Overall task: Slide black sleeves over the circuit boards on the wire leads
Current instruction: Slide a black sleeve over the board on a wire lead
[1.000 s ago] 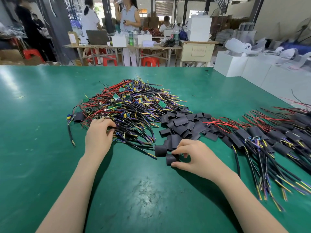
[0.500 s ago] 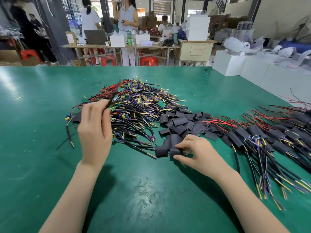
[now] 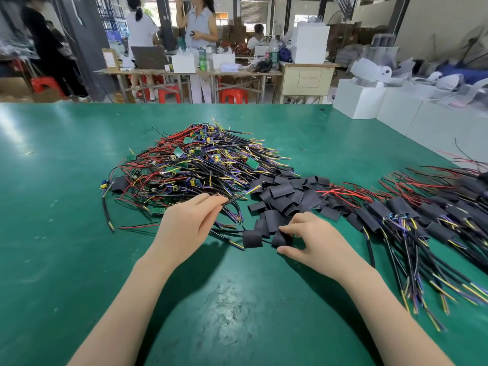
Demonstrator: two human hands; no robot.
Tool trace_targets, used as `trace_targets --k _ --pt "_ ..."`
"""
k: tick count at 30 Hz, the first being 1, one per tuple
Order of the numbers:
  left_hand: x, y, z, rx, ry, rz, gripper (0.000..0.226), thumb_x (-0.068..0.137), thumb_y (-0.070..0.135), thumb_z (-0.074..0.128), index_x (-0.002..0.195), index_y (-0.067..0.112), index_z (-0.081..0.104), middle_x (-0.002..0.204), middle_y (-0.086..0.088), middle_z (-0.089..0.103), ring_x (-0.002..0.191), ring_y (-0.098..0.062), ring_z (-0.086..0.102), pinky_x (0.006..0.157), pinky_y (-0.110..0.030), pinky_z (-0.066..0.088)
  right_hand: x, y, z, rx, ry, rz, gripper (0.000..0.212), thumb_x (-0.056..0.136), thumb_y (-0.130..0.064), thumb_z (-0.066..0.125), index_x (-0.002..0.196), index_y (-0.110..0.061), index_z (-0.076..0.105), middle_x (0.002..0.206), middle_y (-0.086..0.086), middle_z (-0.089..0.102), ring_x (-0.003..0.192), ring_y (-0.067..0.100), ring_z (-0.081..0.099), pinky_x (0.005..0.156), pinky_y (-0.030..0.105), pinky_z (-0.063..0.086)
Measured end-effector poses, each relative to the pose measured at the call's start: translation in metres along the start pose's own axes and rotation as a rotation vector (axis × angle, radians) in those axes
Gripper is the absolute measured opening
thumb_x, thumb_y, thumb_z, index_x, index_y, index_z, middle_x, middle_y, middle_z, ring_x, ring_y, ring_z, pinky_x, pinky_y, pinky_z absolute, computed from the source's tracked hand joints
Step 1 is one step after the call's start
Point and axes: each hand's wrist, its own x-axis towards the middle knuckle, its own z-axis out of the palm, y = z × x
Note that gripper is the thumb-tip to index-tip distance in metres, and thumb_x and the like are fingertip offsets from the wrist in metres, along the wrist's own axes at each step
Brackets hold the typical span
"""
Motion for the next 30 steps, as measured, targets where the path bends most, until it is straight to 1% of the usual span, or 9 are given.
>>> trace_targets --k 4,7,11,13,16,18,21,26,30 --pt "0.0 0.002 0.0 -0.012 -0.024 0.004 0.021 0.092 0.014 0.055 0.105 0.012 0.072 0.086 0.003 0.068 0.06 -0.021 0.06 0.054 -0.034 0.053 0.0 0.0 0.002 0.003 0.01 -0.003 0.04 0.085 -0.042 0.065 0.118 -0.019 0.066 0.101 0.0 0.059 0.101 0.019 0.052 0.085 0.03 0.043" --pt "0.0 0.003 -0.001 -0.038 -0.029 -0.012 0.02 0.093 0.013 0.056 0.105 0.013 0.073 0.086 0.005 0.067 0.059 -0.015 0.055 0.054 -0.032 0.052 0.001 -0.002 0.002 0.015 0.045 -0.008 0.032 0.084 -0.034 0.066 0.111 -0.017 0.069 0.097 0.001 0.061 0.097 0.02 0.056 0.084 0.031 0.044" --pt "0.002 0.005 -0.002 -0.152 -0.039 -0.035 0.021 0.092 0.013 0.056 0.104 0.012 0.073 0.083 0.007 0.065 0.059 -0.012 0.052 0.056 -0.028 0.048 0.002 -0.001 -0.004 0.118 0.226 0.019 0.018 0.077 -0.021 0.072 0.094 -0.015 0.069 0.084 -0.004 0.06 0.079 0.015 0.055 0.073 0.034 0.049" --pt "0.002 0.007 -0.002 -0.2 -0.055 -0.033 0.019 0.092 0.01 0.059 0.104 0.012 0.074 0.084 0.006 0.066 0.061 -0.013 0.054 0.057 -0.026 0.045 0.002 0.0 -0.006 0.145 0.308 0.03 0.019 0.075 -0.016 0.074 0.092 -0.014 0.068 0.081 -0.005 0.059 0.074 0.009 0.05 0.07 0.033 0.051" --pt "0.002 0.01 0.0 -0.227 -0.078 -0.03 0.018 0.092 0.009 0.06 0.103 0.013 0.074 0.084 0.004 0.067 0.063 -0.015 0.057 0.055 -0.03 0.048 0.002 0.0 -0.007 0.157 0.367 0.032 0.022 0.073 -0.012 0.076 0.094 -0.013 0.068 0.083 -0.003 0.061 0.074 0.013 0.054 0.07 0.033 0.052" --pt "0.002 0.011 0.0 -0.256 -0.082 -0.032 0.02 0.092 0.012 0.057 0.102 0.012 0.074 0.083 0.003 0.067 0.065 -0.02 0.06 0.055 -0.037 0.05 0.002 0.0 -0.007 0.158 0.381 0.022 0.025 0.073 -0.012 0.076 0.097 -0.012 0.068 0.086 -0.001 0.062 0.077 0.015 0.056 0.071 0.034 0.052" --pt "0.002 0.011 0.001 -0.327 -0.085 -0.037 0.018 0.091 0.006 0.06 0.101 0.012 0.074 0.083 0.007 0.066 0.067 -0.018 0.061 0.055 -0.039 0.049 0.002 -0.001 -0.007 0.149 0.391 -0.001 0.028 0.074 -0.011 0.077 0.1 -0.01 0.068 0.09 0.0 0.063 0.08 0.017 0.057 0.072 0.034 0.052" --pt "0.002 0.013 0.004 -0.374 -0.123 -0.047 0.019 0.091 0.008 0.059 0.1 0.013 0.075 0.084 0.02 0.062 0.071 -0.005 0.059 0.059 -0.023 0.044 0.001 -0.002 -0.008 0.159 0.395 -0.007 0.029 0.075 -0.011 0.076 0.103 -0.009 0.068 0.094 0.001 0.063 0.082 0.018 0.057 0.074 0.035 0.052" --pt "0.0 0.012 0.006 -0.357 -0.175 -0.055 0.021 0.092 0.002 0.061 0.1 0.014 0.075 0.083 0.017 0.064 0.073 -0.006 0.06 0.06 -0.024 0.045 0.0 -0.003 -0.01 0.08 0.364 -0.074 0.031 0.073 -0.01 0.075 0.102 -0.011 0.068 0.095 0.0 0.064 0.085 0.019 0.057 0.077 0.036 0.051"
